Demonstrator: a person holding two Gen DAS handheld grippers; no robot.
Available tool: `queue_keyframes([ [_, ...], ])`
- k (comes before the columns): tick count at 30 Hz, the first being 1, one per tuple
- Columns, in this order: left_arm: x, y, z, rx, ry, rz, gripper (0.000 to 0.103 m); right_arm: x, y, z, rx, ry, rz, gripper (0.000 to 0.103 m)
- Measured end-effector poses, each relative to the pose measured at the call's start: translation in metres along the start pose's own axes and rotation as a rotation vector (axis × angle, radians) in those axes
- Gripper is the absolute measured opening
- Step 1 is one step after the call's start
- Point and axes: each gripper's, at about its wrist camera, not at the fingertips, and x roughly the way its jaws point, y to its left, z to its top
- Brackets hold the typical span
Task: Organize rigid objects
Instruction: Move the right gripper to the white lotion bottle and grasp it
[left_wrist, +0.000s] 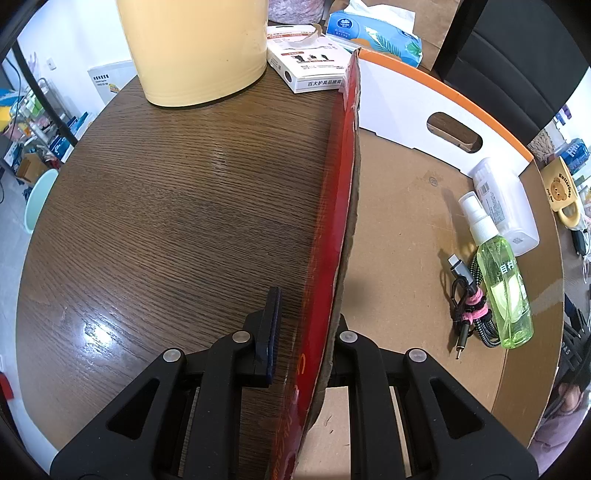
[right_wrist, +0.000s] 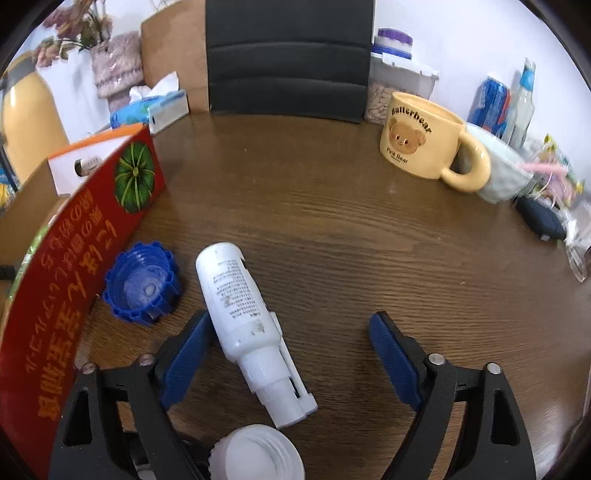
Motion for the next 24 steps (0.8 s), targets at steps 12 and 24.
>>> queue_keyframes([
  [12,-0.001,0.001,0.000,0.001,-0.001,0.001,0.011,0.006,0.000,0.001,0.025,0.019,-0.022,0.103],
  [24,-0.001,0.001,0.000,0.001,-0.002,0.001,0.011,-0.005,0.009,0.004,0.004,-0.040,-0.011,0.033],
])
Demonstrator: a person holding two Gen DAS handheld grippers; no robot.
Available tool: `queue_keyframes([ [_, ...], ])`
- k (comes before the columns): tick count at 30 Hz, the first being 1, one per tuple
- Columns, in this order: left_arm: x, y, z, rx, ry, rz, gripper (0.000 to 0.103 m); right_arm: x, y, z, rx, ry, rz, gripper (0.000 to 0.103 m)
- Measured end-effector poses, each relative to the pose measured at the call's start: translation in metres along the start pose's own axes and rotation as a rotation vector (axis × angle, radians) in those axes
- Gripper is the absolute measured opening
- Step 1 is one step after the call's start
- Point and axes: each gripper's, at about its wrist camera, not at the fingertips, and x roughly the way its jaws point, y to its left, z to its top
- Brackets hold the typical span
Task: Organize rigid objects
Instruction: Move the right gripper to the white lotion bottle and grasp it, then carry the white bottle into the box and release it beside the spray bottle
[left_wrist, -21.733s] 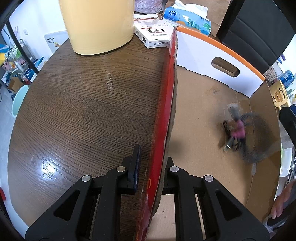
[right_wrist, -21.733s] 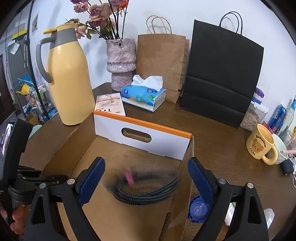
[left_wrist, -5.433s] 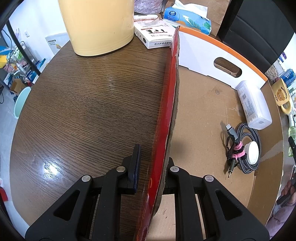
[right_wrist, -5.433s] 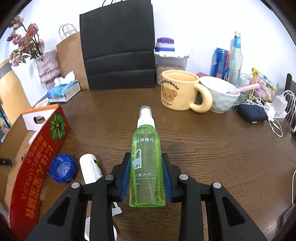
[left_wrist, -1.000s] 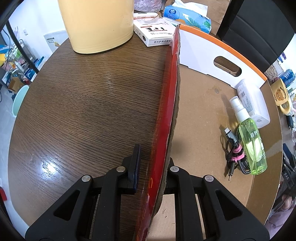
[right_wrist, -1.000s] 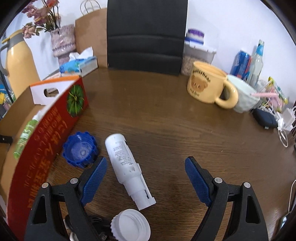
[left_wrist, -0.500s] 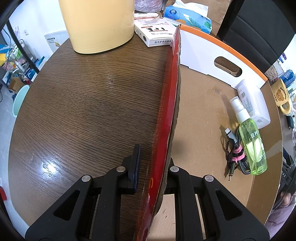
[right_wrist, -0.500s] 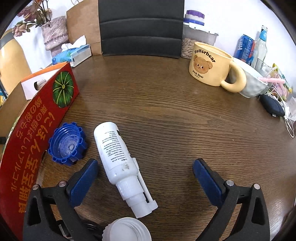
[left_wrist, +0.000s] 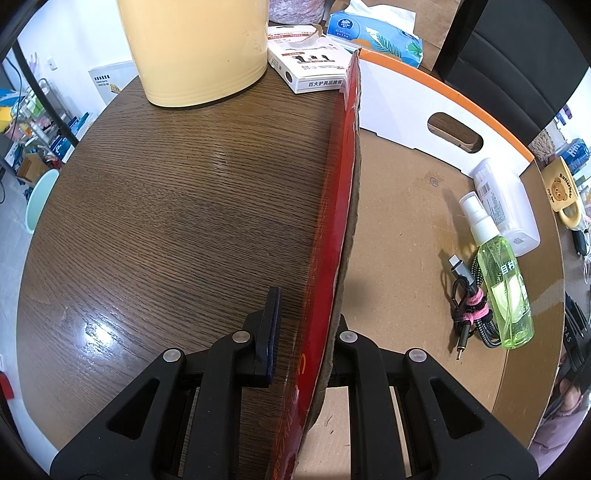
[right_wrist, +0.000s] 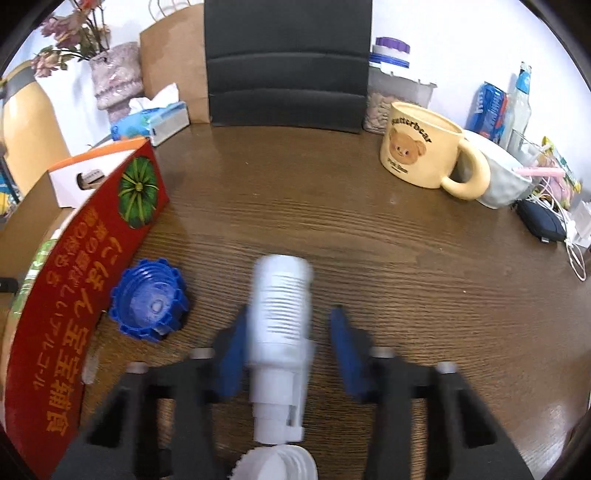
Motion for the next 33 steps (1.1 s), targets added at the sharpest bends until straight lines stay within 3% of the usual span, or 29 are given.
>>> queue_keyframes([
  [7,0.000,0.000,0.000,-0.001,0.000,0.000,0.011,-0.005,-0.005,0.000,0.020,-0.021,-0.016,0.032],
  [18,0.000,0.000,0.000,0.002,-0.002,0.003,0.011,-0.039,-0.010,0.005,0.057,-0.137,-0.040,0.032],
  [33,0.001,-0.002,0.001,0.001,-0.001,0.001,0.011,-0.081,0.027,0.013,0.048,-0.270,-0.030,0.032],
])
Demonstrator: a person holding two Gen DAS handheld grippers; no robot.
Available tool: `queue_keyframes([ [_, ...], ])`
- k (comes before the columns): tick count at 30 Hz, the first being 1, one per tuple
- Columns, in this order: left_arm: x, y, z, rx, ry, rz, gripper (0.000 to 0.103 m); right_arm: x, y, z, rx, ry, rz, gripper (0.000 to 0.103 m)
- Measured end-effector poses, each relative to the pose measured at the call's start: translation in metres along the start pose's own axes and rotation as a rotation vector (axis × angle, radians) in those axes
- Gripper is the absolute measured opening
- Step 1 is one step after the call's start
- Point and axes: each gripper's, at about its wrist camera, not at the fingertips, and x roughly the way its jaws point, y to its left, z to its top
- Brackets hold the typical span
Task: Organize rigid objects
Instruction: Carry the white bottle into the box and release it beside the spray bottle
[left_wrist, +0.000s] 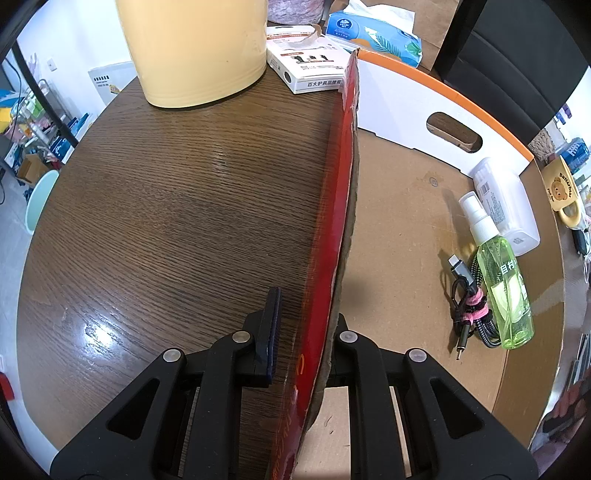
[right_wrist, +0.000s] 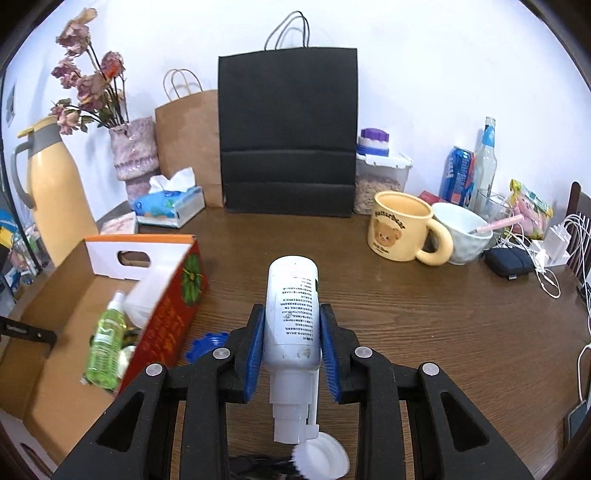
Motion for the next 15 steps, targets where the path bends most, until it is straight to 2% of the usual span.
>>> queue_keyframes([
  [15,0.001,-0.001,0.001,0.004,0.001,-0.002,0.011,-0.015,0.070,0.008,-0.059,-0.056,0.066,0.032],
])
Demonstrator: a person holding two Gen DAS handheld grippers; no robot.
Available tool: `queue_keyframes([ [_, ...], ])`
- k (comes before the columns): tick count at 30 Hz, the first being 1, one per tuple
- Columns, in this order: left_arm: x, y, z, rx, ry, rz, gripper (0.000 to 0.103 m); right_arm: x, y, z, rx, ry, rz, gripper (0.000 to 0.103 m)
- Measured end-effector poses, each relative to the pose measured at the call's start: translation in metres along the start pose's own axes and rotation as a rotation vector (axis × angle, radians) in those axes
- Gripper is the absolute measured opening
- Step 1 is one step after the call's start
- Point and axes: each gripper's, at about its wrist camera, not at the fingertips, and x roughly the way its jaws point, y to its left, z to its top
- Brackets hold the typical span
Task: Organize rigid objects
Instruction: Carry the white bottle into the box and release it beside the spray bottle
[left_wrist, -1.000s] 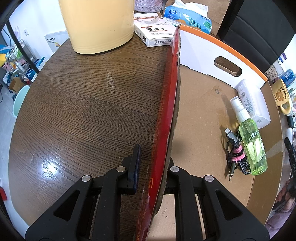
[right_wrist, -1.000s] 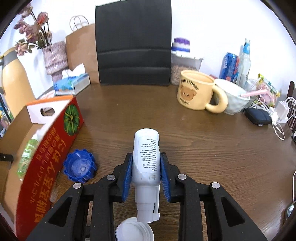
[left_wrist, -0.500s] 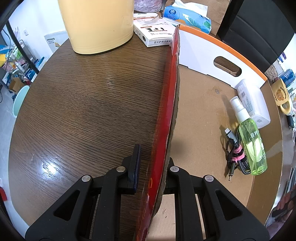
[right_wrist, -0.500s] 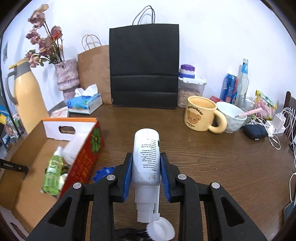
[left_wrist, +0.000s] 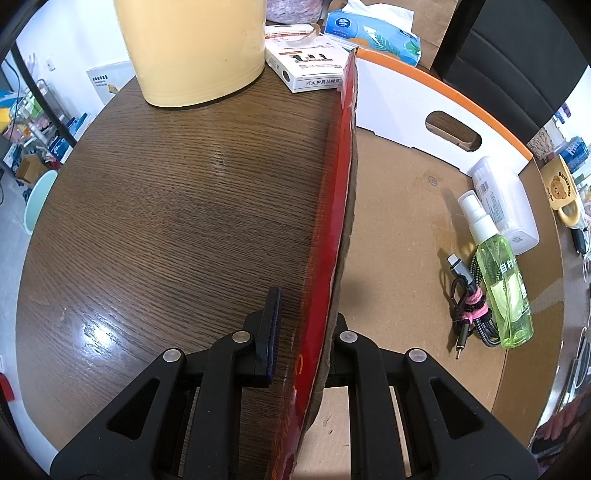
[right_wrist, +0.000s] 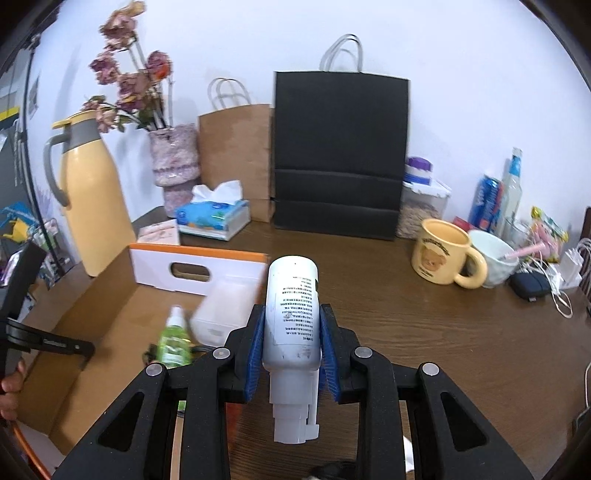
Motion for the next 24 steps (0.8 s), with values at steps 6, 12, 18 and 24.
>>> queue_keyframes([
  [6,0.000,-0.002,0.000,0.002,-0.002,0.000,0.011,-0.004,0.033,0.011,-0.056,-0.023,0.060,0.032],
  [12,0.000,-0.002,-0.001,0.002,0.001,-0.007,0.011,0.005,0.068,0.020,-0.148,-0.007,0.109,0.032],
  [18,0.000,-0.003,-0.001,0.007,0.001,-0.011,0.011,0.029,0.093,0.018,-0.250,0.072,0.121,0.032],
  [24,0.000,-0.003,0.000,0.012,0.003,-0.016,0.011,0.042,0.100,0.010,-0.303,0.122,0.140,0.032],
])
